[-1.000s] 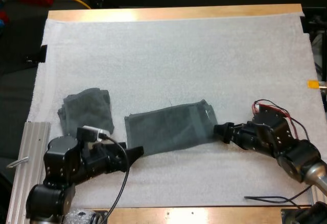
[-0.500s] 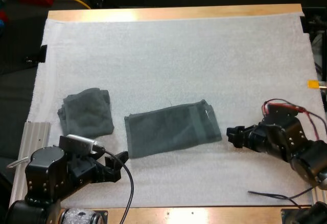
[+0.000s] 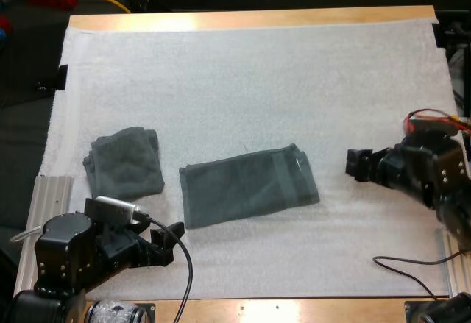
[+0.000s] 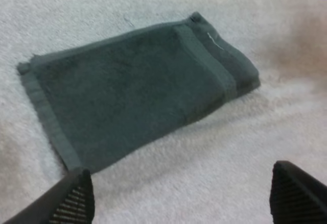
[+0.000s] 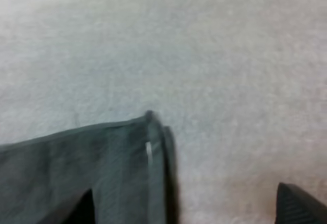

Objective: Pick towel from pile, fold and stack

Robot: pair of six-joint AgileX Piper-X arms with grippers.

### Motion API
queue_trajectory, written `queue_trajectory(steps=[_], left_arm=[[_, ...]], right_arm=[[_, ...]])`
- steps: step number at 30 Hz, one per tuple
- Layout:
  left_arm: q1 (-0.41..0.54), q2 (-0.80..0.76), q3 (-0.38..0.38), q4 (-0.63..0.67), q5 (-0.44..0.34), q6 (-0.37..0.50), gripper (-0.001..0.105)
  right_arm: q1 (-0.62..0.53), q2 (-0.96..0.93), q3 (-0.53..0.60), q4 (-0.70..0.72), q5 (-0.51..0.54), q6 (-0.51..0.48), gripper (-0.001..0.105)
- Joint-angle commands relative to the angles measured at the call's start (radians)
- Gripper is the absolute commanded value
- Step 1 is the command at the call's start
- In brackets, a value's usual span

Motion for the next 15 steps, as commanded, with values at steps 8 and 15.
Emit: queue_trajectory(steps=[8,15], left_arm=[[-0.001,-0.007,-0.007,0.008,0.029,0.001,0.068],[-0.001,-0.007,-0.007,0.020,0.052,0.001,0.068]], right_arm=[[-0.210,0.101,-0.013,0.013,-0.300,-0.097,0.069],[-0.327,0.225,-0.013,0.013,-0.531,-0.196,0.069]])
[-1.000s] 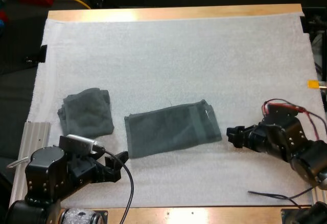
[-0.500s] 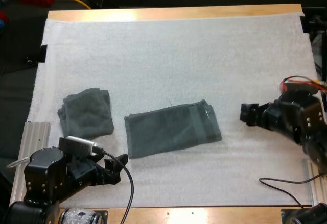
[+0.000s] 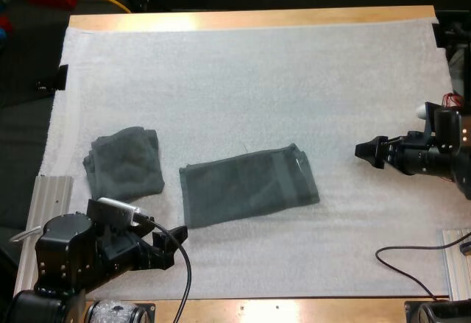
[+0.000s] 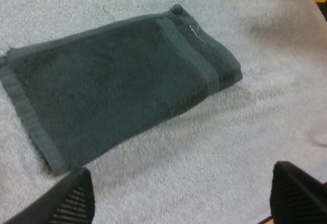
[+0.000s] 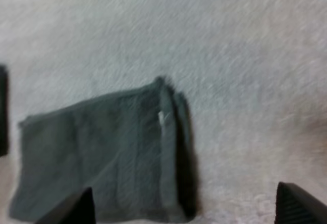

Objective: Pick towel from pile, fold and stack

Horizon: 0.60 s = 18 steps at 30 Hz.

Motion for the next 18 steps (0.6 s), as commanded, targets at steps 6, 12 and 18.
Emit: queue_trajectory(steps=[6,12,18], left_arm=[[-0.001,-0.007,-0.007,0.032,0.010,0.003,0.068],[-0.001,-0.007,-0.007,0.060,0.010,0.011,0.068],[-0.001,-0.007,-0.007,0.064,0.010,0.011,0.068]], right_arm=[[-0.036,0.136,-0.012,0.000,-0.171,-0.090,0.069],[-0.036,0.271,-0.012,-0.006,-0.281,-0.129,0.069],[-0.024,0.390,-0.012,-0.027,-0.333,-0.127,0.069]])
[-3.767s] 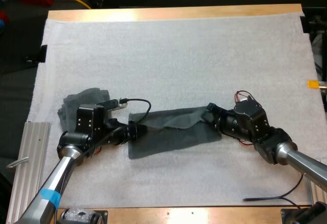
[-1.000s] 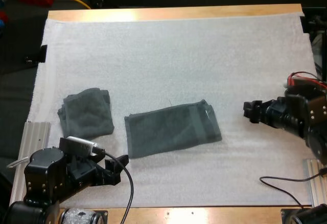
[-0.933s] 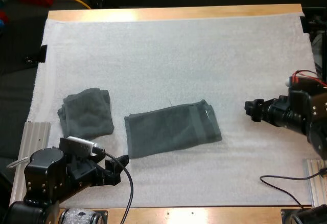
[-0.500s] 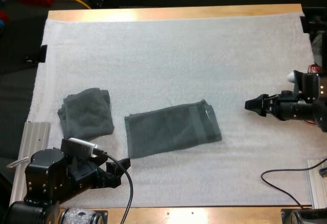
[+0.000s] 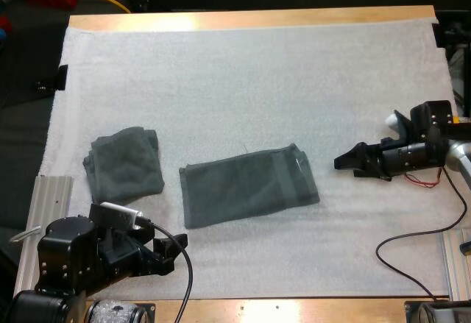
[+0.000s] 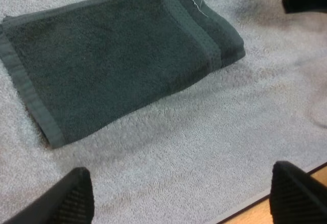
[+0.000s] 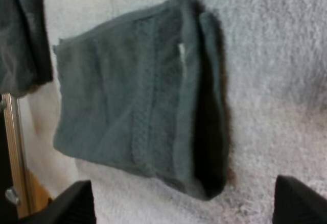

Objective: Pick towel from pile, fold and stack

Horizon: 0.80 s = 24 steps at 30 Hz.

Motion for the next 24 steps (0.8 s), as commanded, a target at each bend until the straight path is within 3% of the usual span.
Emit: queue_trajectory(steps=[1,8,24], left_arm=[[-0.001,-0.007,-0.007,0.004,0.007,0.004,0.068],[-0.001,-0.007,-0.007,0.004,0.007,0.004,0.068],[-0.001,-0.007,-0.007,0.009,0.007,0.004,0.068]], right_arm=[[0.007,0.020,-0.009,-0.004,-0.021,-0.013,0.069],[0.042,0.117,-0.009,-0.081,-0.035,0.033,0.069],[0.195,0.235,-0.012,-0.367,0.018,0.286,0.069]])
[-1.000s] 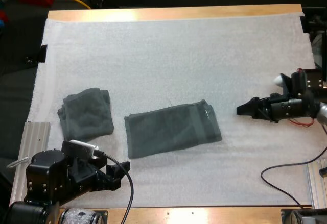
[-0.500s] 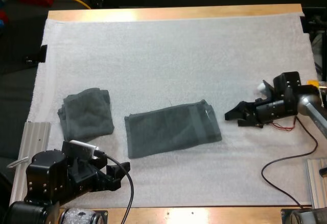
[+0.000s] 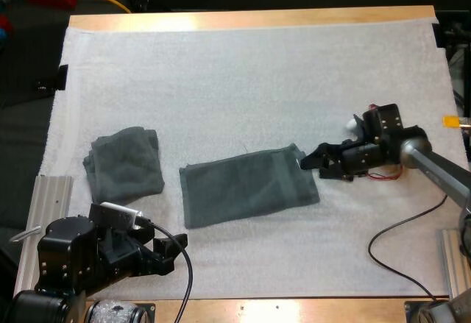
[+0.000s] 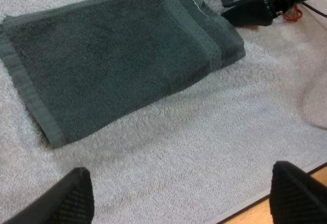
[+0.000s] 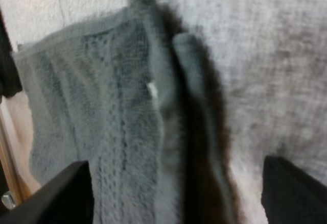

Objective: Pick towel from pile, fold and stack

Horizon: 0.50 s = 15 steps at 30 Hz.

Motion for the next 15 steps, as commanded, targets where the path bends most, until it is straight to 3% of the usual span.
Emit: queue_trajectory(steps=[1,6,15], left_arm=[[-0.001,-0.007,-0.007,0.010,0.007,0.004,0.068],[-0.001,-0.007,-0.007,0.037,0.007,0.004,0.068],[-0.001,-0.007,-0.007,0.044,0.007,0.004,0.068]], right_arm=[[0.016,0.012,-0.004,-0.012,0.004,0.015,0.069],[0.062,0.034,-0.004,-0.024,0.062,0.045,0.069],[0.153,0.051,-0.004,-0.024,0.078,0.076,0.069]])
